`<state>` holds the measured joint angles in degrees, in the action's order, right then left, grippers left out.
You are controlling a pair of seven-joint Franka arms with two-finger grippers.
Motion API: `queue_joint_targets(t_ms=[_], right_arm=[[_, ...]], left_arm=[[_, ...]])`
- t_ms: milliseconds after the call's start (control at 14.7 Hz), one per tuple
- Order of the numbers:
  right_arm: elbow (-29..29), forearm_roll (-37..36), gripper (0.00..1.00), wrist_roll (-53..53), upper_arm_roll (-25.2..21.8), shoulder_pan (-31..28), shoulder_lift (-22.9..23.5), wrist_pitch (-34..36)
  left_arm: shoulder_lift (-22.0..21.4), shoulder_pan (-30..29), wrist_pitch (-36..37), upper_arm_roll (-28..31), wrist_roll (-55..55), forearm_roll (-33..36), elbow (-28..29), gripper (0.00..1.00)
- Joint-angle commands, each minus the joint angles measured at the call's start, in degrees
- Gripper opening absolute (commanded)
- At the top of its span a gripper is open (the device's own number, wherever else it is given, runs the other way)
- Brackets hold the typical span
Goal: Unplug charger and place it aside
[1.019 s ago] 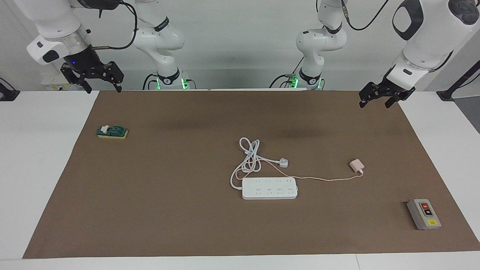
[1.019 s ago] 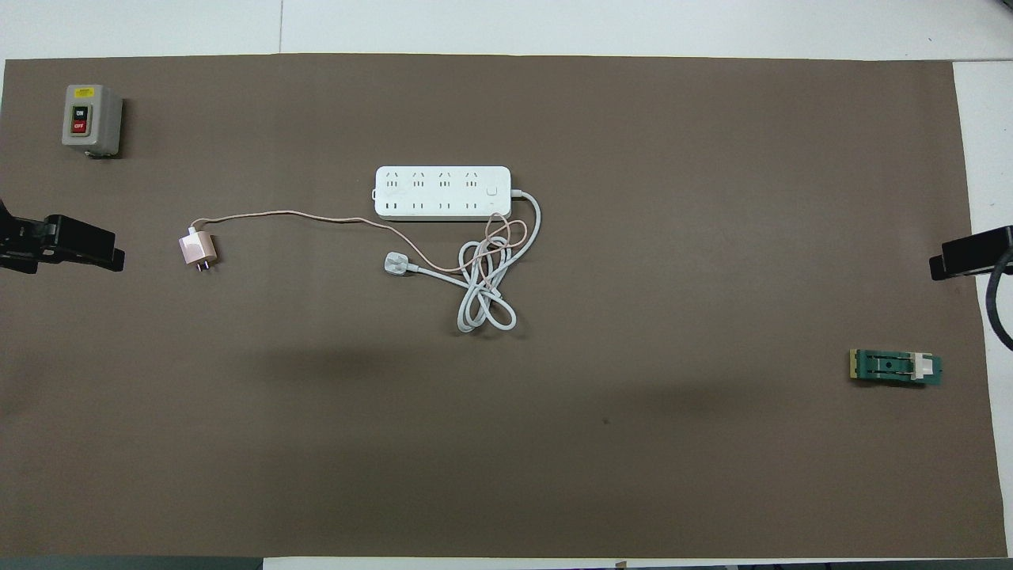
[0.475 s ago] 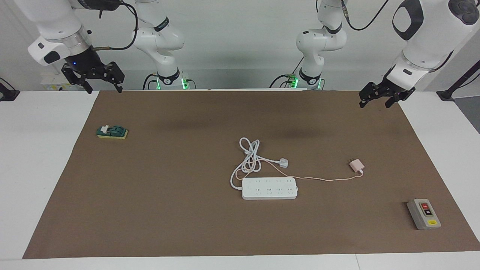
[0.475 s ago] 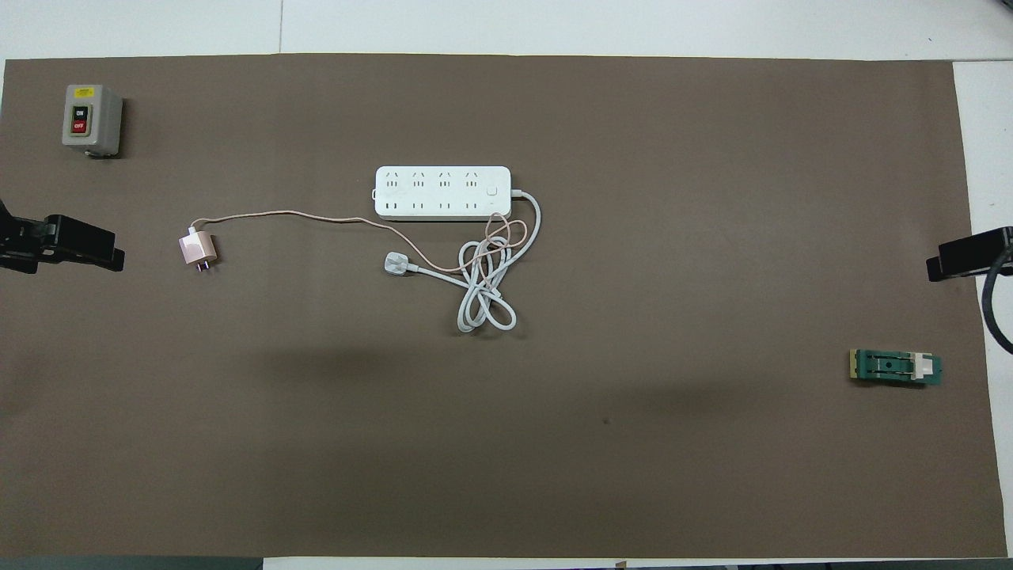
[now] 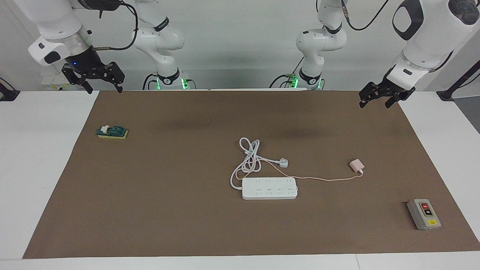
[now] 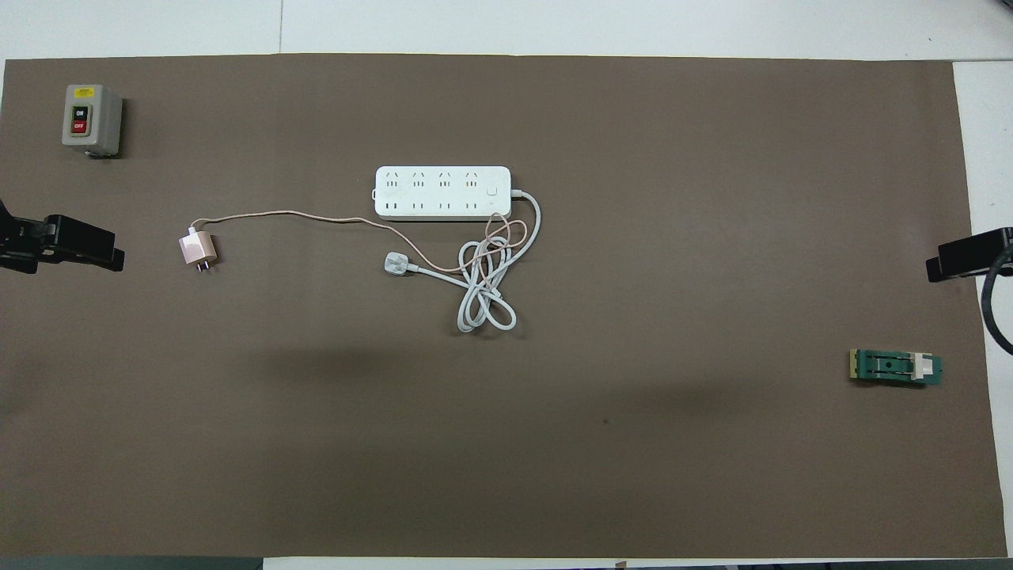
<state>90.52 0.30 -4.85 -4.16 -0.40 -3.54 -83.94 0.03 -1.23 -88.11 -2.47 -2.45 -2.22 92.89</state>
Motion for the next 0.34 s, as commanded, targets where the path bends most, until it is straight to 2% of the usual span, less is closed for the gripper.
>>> queue_joint_targets(t_ms=[0,272], right_arm=[[2.11,-0.91,1.00,0.19,0.82,-1.09,-1.65,-0.87],[2.11,-0.91,1.00,0.19,0.82,-0.66,-1.74,-0.88]], left_arm=[[-0.91,0.79,-0.83,0.72,-0.63,0.90,0.72,1.00],[-0.91,0.79,-0.92,0.72,-0.71,0.90,0.80,1.00]])
